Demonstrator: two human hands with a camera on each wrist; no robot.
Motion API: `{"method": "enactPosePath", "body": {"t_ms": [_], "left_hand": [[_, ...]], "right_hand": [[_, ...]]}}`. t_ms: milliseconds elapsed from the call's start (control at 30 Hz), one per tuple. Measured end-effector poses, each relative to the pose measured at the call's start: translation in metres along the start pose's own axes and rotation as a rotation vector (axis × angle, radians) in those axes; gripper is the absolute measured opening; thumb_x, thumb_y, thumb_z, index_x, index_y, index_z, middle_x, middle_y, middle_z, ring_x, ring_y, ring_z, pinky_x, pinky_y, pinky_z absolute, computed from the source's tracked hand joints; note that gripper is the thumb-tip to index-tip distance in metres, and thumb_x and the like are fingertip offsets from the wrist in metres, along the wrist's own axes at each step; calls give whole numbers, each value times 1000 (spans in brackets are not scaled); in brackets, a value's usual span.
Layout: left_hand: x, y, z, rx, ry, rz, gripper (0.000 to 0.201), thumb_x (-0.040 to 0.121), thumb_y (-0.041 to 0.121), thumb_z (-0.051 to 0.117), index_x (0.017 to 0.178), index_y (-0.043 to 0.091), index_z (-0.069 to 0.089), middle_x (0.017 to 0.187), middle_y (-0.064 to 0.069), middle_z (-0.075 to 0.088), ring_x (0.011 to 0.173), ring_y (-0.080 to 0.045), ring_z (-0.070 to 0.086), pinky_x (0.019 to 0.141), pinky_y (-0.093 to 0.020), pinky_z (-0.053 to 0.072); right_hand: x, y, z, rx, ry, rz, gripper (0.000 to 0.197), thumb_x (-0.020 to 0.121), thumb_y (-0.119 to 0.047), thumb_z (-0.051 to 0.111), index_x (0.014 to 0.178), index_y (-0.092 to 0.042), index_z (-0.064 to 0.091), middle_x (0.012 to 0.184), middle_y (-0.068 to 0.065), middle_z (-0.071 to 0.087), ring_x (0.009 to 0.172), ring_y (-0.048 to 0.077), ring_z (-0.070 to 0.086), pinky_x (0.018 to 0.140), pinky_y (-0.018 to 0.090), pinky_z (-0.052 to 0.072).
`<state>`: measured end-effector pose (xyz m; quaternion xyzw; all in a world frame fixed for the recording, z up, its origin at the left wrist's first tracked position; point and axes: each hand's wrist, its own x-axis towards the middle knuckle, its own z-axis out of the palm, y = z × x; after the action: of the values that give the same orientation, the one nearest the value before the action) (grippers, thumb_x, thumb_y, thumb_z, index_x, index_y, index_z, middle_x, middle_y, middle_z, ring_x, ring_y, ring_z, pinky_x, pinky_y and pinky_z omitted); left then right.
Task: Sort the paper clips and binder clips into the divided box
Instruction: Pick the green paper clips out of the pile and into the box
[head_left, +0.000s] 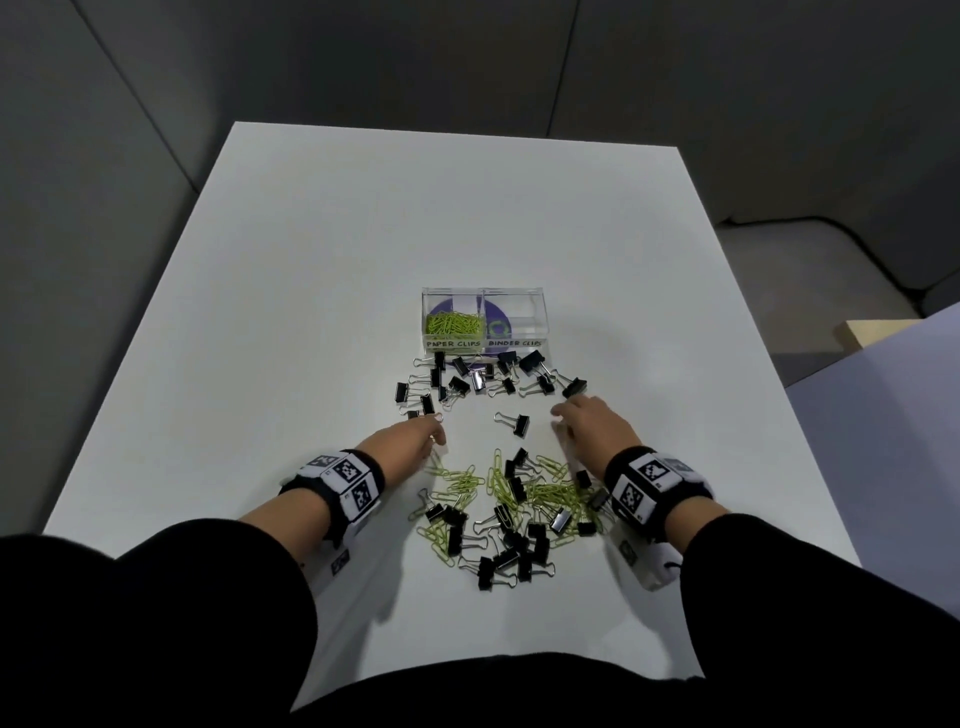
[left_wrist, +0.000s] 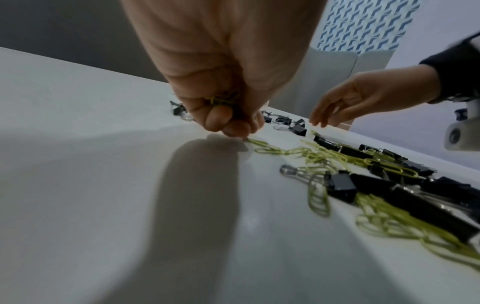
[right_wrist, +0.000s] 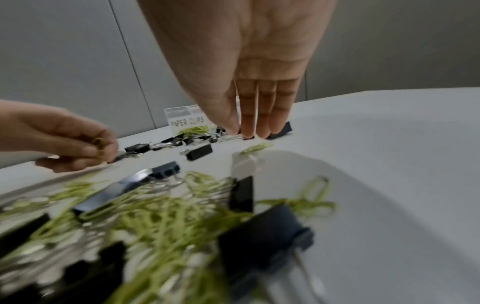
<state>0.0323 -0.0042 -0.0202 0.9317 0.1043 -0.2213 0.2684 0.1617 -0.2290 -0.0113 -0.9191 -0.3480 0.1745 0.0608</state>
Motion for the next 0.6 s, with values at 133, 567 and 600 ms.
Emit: {"method": "enactPosePath", "body": {"t_ms": [133, 567, 600], "left_hand": [[-6, -1, 6, -30, -7, -21, 12, 98, 19, 35, 97, 15, 45, 90, -1, 56, 81, -19, 52, 68, -26, 40], [-22, 12, 2, 217, -84, 53, 37, 95, 46, 39, 115, 18, 52, 102, 2, 64, 89, -15, 57, 74, -24, 40], [-25, 14, 3, 253, -99, 68, 39, 91, 50, 46, 116, 20, 52, 102, 3, 63, 90, -14, 56, 75, -25, 40]], "right_hand": [[0, 6, 8, -135, -57, 8, 33, 90, -1, 46, 122, -6, 53, 129, 13, 50, 114, 31, 46, 93, 38, 45], [-9, -32, 21, -262, -91, -282, 32, 92, -22, 51, 122, -14, 55, 126, 10, 54, 110, 29, 50, 88, 36, 44], [-9, -33, 23, -254, -92, -267, 31, 92, -20, 52, 122, -12, 54, 124, 11, 54, 108, 30, 51, 87, 37, 45]]}}
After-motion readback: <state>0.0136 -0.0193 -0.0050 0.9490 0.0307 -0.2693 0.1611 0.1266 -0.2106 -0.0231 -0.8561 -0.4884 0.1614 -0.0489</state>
